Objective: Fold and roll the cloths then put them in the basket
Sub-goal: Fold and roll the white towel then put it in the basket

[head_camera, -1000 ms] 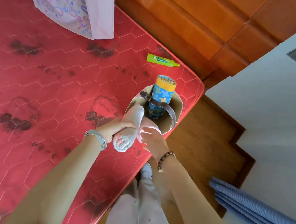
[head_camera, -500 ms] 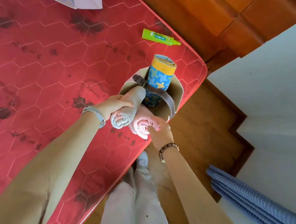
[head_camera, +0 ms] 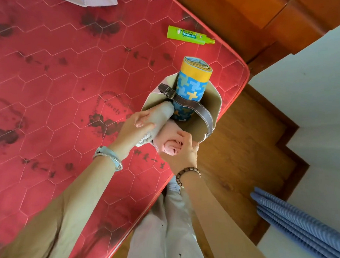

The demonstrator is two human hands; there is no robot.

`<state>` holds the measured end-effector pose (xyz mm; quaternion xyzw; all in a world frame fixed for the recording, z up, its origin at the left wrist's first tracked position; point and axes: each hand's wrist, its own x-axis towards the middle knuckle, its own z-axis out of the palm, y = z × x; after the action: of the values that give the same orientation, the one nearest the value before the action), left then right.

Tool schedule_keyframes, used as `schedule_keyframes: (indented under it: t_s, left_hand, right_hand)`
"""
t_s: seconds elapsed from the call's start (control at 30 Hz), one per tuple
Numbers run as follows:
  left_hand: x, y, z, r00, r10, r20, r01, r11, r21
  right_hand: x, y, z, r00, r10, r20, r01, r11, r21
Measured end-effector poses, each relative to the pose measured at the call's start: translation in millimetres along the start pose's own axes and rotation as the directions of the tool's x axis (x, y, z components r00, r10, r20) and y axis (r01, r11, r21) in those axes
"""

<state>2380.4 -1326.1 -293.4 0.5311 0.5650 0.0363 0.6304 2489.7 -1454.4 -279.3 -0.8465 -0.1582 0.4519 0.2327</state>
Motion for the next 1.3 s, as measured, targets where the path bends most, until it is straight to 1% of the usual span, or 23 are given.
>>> schedule_keyframes:
  t_s: [0.07,0.13,0.2,0.3,0.37,0.47,0.53,0.6,0.7,0.83,0.9,1.0,1.07,1.2,1.3]
  left_hand:
    - [-3,-5,0,1.0,-0.011,-0.02,0.01,0.999,-0.036]
    - [-4,-7,1,1.0,-0.007,-0.031,0.005,0.998,-0.065]
    - [-6,-4,2,1.0,0.016,-0.019,-0.018,0.996,-0.089]
    - [-3,-4,2,1.0,0.014,-0.002,-0.014,0.99,-0.139]
    - [0,-4,2,1.0,0.015,-0.018,-0.018,0.987,-0.157]
    - [6,-7,2,1.0,0.009,-0.01,-0.011,0.972,-0.235]
    - [9,-8,5,0.999,0.02,-0.027,-0.026,0.967,-0.252]
    - [7,-10,9,0.997,0.044,-0.063,-0.057,0.975,-0.217]
    - [5,-16,14,0.994,0.071,-0.085,-0.084,0.982,-0.169]
    - [-5,-20,18,0.983,0.129,-0.133,-0.145,0.983,-0.11]
    - [-8,-21,19,0.974,0.17,-0.15,-0.185,0.979,-0.09]
    - [-10,-22,21,0.977,0.165,-0.132,-0.18,0.977,-0.114]
    - [-9,-22,22,0.981,0.174,-0.091,-0.182,0.98,-0.087]
    - [1,-29,19,0.986,0.167,-0.029,-0.167,0.986,-0.01]
    - [5,-26,19,0.981,0.19,-0.046,-0.189,0.981,0.036]
  right_hand:
    - [3,0,9,1.0,-0.01,0.008,0.01,0.997,-0.073]
    - [5,1,18,0.998,-0.04,-0.039,0.035,0.992,-0.122]
    - [8,2,25,0.991,-0.094,-0.096,0.08,0.987,-0.137]
    - [13,2,23,0.978,-0.154,-0.142,0.132,0.979,-0.157]
    - [15,2,18,0.954,-0.22,-0.205,0.187,0.968,-0.169]
    - [21,0,12,0.891,-0.336,-0.306,0.298,0.94,-0.164]
    - [28,0,9,0.868,-0.367,-0.333,0.333,0.93,-0.156]
    - [31,1,6,0.877,-0.378,-0.295,0.343,0.925,-0.166]
    - [28,5,10,0.888,-0.412,-0.204,0.36,0.9,-0.246]
    - [18,20,21,0.888,-0.424,-0.175,0.353,0.876,-0.329]
    - [12,28,26,0.89,-0.419,-0.179,0.35,0.88,-0.321]
    - [6,35,31,0.892,-0.411,-0.187,0.344,0.887,-0.307]
    - [6,34,31,0.898,-0.4,-0.184,0.334,0.891,-0.307]
    - [11,30,26,0.901,-0.42,-0.105,0.368,0.871,-0.326]
    - [14,28,21,0.911,-0.406,-0.066,0.367,0.875,-0.314]
